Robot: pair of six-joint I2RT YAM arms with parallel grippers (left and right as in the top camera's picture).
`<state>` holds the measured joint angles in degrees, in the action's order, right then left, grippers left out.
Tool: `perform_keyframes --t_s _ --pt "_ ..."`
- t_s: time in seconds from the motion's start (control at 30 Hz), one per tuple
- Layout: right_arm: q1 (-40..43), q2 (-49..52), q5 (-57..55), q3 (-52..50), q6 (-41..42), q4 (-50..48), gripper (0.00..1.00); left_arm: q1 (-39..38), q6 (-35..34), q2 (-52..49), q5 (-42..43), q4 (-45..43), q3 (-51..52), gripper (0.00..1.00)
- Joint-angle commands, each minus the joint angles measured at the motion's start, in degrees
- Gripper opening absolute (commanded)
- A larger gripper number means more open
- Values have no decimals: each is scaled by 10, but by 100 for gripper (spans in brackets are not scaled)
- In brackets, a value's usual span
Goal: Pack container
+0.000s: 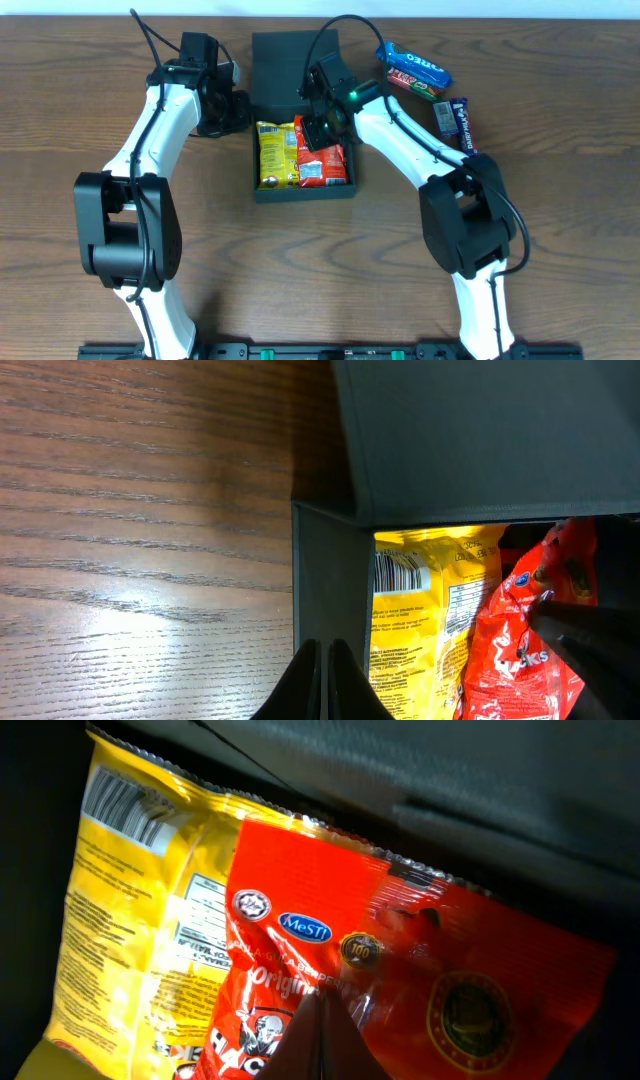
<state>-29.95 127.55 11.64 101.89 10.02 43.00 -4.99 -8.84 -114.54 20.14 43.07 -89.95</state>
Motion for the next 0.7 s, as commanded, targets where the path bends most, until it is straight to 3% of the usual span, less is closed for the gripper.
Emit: perform_keyframes --t_s 0.0,0.2,0.27,0.37,0.6,0.67 --pt "0 4 -24 46 6 22 1 1 -2 18 -7 0 -12 5" --pt "31 -67 -30 128 -40 20 4 1 -2 18 -7 0 -12 6" --pt "51 -87 -47 135 -79 -6 33 1 -2 18 -7 0 -12 6" --pt "85 -99 -101 136 -92 -29 99 1 -2 18 -11 0 -12 6" --pt "127 -101 -92 136 -71 12 99 1 -2 18 -11 0 -12 6" --pt "128 -100 -115 135 -136 9 99 1 -2 18 -11 0 -12 6"
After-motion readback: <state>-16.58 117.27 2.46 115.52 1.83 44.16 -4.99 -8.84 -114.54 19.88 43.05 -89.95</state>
